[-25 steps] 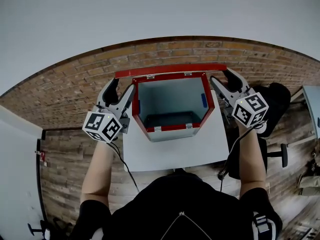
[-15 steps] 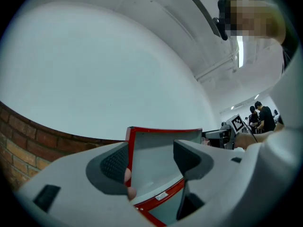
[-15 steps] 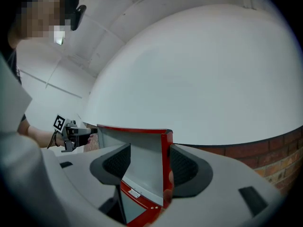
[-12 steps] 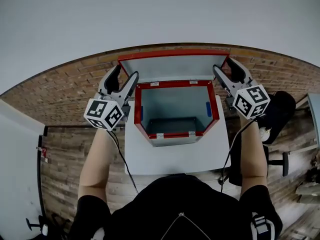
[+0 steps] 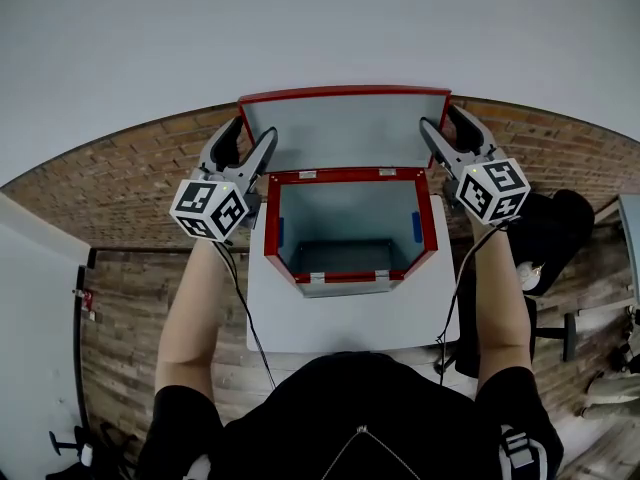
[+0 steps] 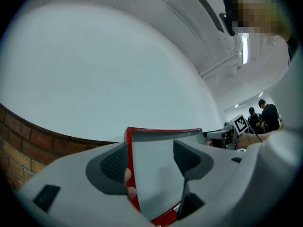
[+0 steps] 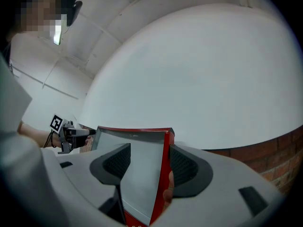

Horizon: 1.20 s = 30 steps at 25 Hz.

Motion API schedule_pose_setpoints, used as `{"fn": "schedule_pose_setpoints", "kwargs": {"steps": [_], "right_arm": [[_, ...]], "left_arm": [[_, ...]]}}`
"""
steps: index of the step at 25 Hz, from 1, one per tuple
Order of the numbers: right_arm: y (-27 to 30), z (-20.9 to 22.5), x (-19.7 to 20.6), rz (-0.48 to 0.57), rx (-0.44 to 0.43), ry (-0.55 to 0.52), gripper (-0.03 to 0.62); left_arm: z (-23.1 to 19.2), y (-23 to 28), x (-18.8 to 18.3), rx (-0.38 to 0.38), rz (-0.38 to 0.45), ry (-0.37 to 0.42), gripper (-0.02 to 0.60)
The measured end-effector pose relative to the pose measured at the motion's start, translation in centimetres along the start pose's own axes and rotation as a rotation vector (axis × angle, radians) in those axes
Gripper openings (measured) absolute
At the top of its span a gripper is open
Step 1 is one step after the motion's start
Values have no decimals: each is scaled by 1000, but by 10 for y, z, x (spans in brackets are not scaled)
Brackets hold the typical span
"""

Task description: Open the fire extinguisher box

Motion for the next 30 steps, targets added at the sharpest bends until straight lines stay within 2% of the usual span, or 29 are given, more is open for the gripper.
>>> {"fn": "schedule_pose_setpoints", "kwargs": {"steps": [3, 8, 16, 24, 30], "right_arm": [[5, 3, 2, -1, -2, -3, 265], [10, 8, 2, -2, 3, -8, 265], [17, 15, 10, -23, 30, -7, 265], [-31, 17, -12, 56, 148, 0, 265], [-78, -41, -45, 133, 113, -16, 263]], "left_arm": [[4, 7, 3, 23, -13, 4, 338], [33, 24, 18, 85, -56, 70, 337], [23, 21, 20, 49, -59, 41, 337], [9, -30, -4, 1, 8, 29, 337], [27, -96, -37, 5, 75, 26, 318]]}}
Point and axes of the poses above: the fingertips, and each gripper's own axes: y forward along the fingers, z to its right, x out of its underside, the point moved 2 cm from there along -y, backward along the fingers, and after that the axes turned 4 degrees about -x, right-handed, at the moved point
